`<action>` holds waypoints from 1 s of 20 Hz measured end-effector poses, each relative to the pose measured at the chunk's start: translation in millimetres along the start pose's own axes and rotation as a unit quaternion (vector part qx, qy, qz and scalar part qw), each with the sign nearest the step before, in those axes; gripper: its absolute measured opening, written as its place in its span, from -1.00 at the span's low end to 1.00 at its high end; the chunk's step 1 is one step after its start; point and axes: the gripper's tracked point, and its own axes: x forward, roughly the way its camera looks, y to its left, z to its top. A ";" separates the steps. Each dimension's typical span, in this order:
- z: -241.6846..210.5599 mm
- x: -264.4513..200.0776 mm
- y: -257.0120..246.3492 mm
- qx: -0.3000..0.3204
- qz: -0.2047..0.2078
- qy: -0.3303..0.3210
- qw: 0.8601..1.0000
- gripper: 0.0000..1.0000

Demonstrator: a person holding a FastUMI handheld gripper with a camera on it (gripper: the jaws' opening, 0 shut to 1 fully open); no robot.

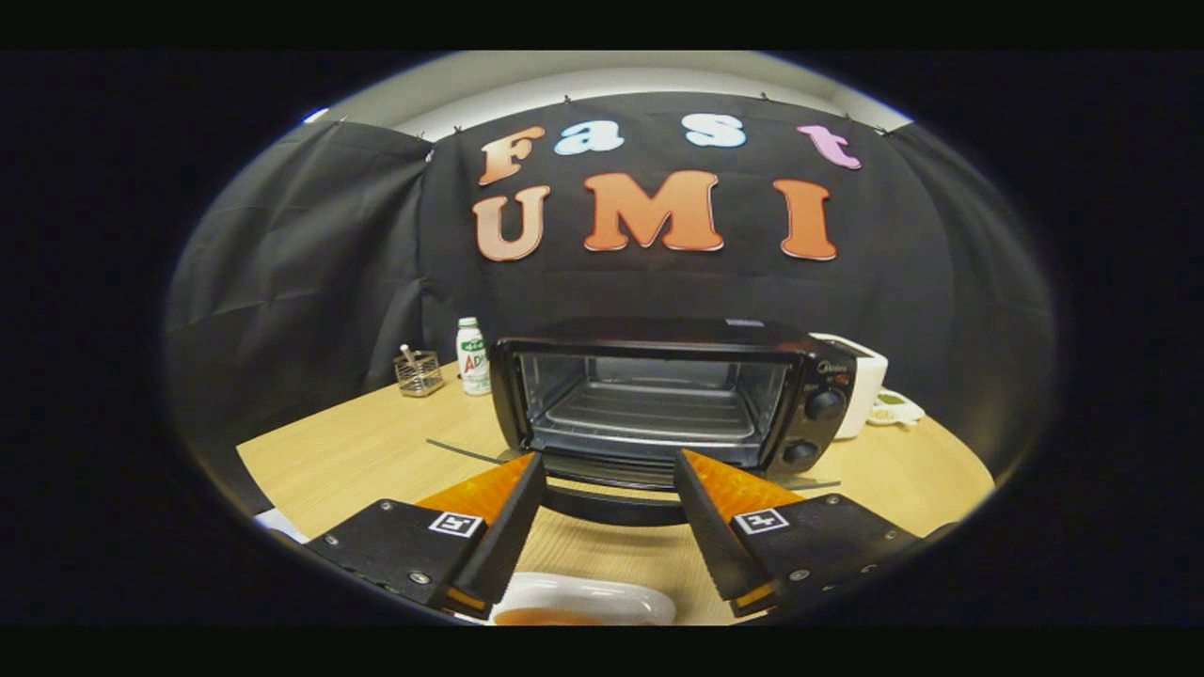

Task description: Open the toaster oven, put the food inside, and close the toaster oven door.

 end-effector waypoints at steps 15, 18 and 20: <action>-65.9 4.2 -4.6 0.090 0.027 0.131 0.987 0.59; -59.4 -0.3 -8.5 0.092 0.025 0.119 0.988 0.63; -50.0 -11.6 -7.2 0.082 0.032 0.097 0.991 0.64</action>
